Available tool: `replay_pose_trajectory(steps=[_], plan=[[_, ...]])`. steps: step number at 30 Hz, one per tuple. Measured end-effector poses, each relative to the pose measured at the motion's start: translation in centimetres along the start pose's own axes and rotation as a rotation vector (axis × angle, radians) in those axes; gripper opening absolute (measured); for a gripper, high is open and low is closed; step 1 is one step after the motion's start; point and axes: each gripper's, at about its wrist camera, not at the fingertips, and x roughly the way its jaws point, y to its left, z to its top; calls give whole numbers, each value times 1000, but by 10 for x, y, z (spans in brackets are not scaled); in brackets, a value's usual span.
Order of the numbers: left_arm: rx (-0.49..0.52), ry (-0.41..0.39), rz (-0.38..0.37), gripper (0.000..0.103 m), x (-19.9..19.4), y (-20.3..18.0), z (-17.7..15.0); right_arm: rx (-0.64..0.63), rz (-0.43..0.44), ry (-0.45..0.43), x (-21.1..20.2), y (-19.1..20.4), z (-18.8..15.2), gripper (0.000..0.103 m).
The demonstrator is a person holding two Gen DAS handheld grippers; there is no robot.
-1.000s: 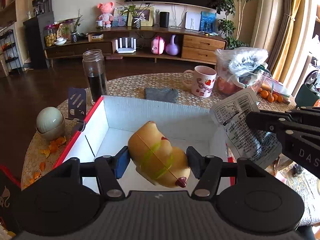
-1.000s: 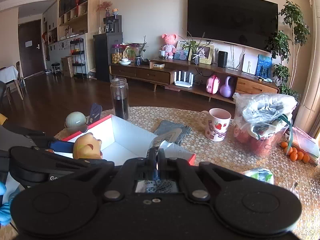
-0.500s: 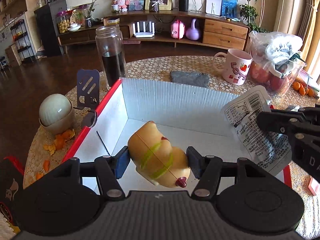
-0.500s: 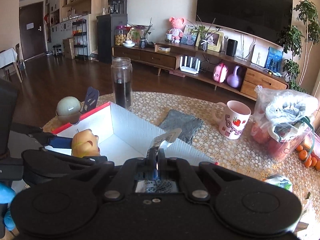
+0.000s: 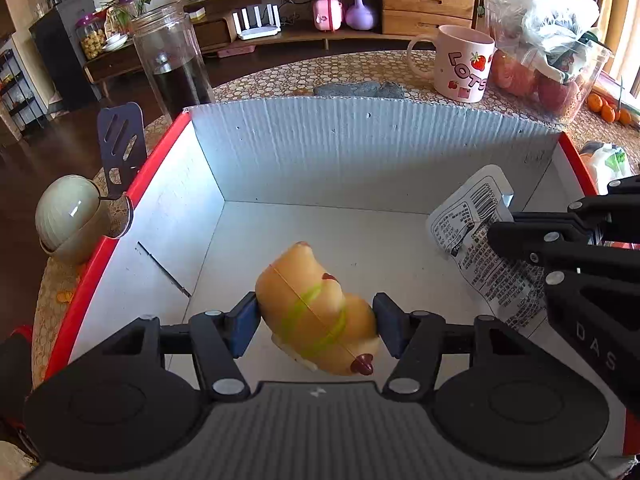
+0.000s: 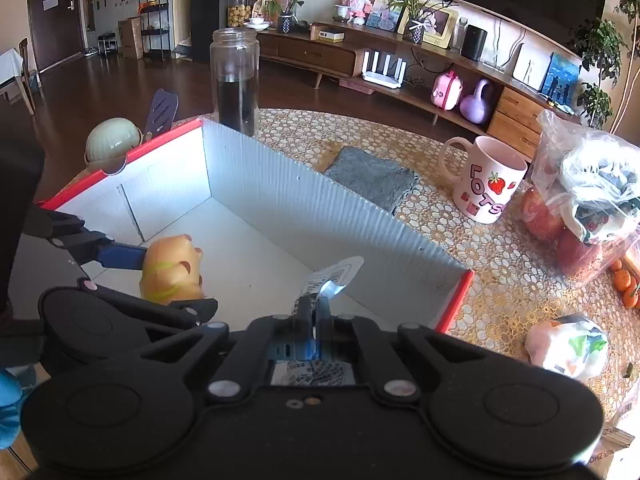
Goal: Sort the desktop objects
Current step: 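Carry the yellow toy with left tool while right tool carries the packet into the red shoebox, then open left tool to drop the toy while right tool releases the packet in the box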
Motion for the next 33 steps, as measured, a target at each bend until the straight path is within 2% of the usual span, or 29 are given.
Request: replay_pose_trajectory(steps=[7, 11, 17, 22, 26, 28, 33], plan=[[33, 66, -4, 63, 10, -1, 5, -6, 3, 42, 12, 1, -6, 1], [23, 98, 25, 63, 16, 0, 4, -2, 8, 80, 18, 2, -9, 1], [6, 113, -2, 65, 15, -2, 4, -12, -4, 94, 21, 4, -10, 2], [-41, 110, -14, 67, 14, 5, 5, -18, 14, 103, 18, 5, -10, 10], [-63, 79, -14, 74, 7, 8, 5, 0, 22, 87, 9, 2, -9, 21], [-67, 65, -19, 76, 2, 8, 5, -8, -4, 70, 3, -1, -10, 37], [-59, -8, -2, 79, -19, 2, 7, 23, 13, 23, -19, -19, -10, 41]])
